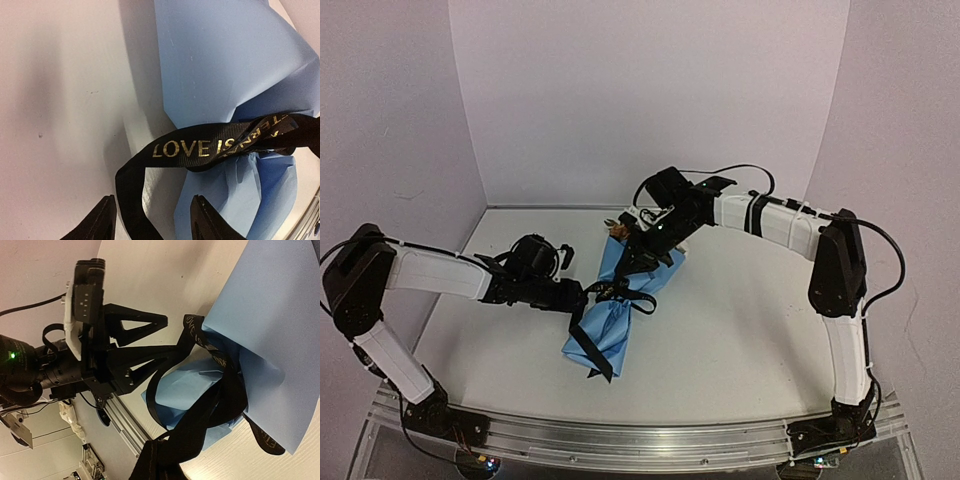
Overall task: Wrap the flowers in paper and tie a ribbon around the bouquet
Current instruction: Cross the half-tied ribbon over the folded bouquet.
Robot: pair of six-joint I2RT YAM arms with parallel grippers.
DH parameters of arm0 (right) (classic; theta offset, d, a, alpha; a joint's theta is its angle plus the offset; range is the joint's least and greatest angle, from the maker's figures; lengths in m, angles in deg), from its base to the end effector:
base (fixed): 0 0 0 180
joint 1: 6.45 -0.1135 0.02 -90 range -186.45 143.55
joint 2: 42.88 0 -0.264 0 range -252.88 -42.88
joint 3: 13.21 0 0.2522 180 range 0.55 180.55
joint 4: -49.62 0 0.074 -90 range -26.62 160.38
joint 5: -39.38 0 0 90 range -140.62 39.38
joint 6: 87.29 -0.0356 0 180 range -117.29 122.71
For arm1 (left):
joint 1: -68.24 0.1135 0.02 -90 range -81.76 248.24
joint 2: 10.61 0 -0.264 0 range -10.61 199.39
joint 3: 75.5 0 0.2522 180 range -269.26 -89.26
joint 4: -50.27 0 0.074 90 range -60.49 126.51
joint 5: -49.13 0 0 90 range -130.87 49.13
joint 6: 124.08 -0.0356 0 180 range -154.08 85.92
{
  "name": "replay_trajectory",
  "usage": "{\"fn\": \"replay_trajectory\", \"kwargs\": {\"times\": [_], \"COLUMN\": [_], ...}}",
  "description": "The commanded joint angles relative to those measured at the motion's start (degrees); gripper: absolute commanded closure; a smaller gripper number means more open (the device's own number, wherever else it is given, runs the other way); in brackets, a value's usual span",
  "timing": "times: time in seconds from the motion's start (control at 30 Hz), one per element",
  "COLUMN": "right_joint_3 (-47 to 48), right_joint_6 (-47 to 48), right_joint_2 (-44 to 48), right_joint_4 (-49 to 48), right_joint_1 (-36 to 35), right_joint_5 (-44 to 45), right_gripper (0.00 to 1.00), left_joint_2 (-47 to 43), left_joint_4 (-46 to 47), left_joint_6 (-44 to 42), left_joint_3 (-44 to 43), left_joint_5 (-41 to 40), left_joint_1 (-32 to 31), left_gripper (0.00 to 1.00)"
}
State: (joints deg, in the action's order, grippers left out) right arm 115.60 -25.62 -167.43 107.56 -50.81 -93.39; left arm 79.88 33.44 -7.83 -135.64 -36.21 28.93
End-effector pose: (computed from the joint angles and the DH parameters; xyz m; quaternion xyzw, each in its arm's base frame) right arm 0.3267 0.3533 0.2690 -0.2359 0.8603 0.4511 0.0284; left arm 0.2414 -0.2014 0.1698 0.1205 0.9225 -0.2293 0.2862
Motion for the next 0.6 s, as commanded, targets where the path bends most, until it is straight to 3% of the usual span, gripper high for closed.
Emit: {"fn": "replay_trajectory", "kwargs": {"times": [0.0, 0.37, 0.57], "right_joint_3": [0.6, 1.3, 1.6], "right_joint_6": [1.2, 1.3, 1.4], "right_joint_2": [0.4, 0.0, -0.3], "right_joint_4": [-1.1, -1.1, -1.1], "right_joint_1": [-0.3, -0.3, -0.4], "right_joint_5": [-1.1, -1.8, -1.8], "right_gripper": [1.00, 1.00, 1.00], "left_joint_2": [2.8, 7.7, 9.7], "left_joint_4": [2.8, 9.2, 11.9], "left_joint_6": [-6.0, -9.4, -11.1], "left_joint_3": [-3.1, -3.5, -4.3], "left_joint_5": [1.5, 0.1, 4.1], "left_joint_1": [0.0, 2.9, 3.4], "left_gripper": [0.46, 0.42, 0.53]}}
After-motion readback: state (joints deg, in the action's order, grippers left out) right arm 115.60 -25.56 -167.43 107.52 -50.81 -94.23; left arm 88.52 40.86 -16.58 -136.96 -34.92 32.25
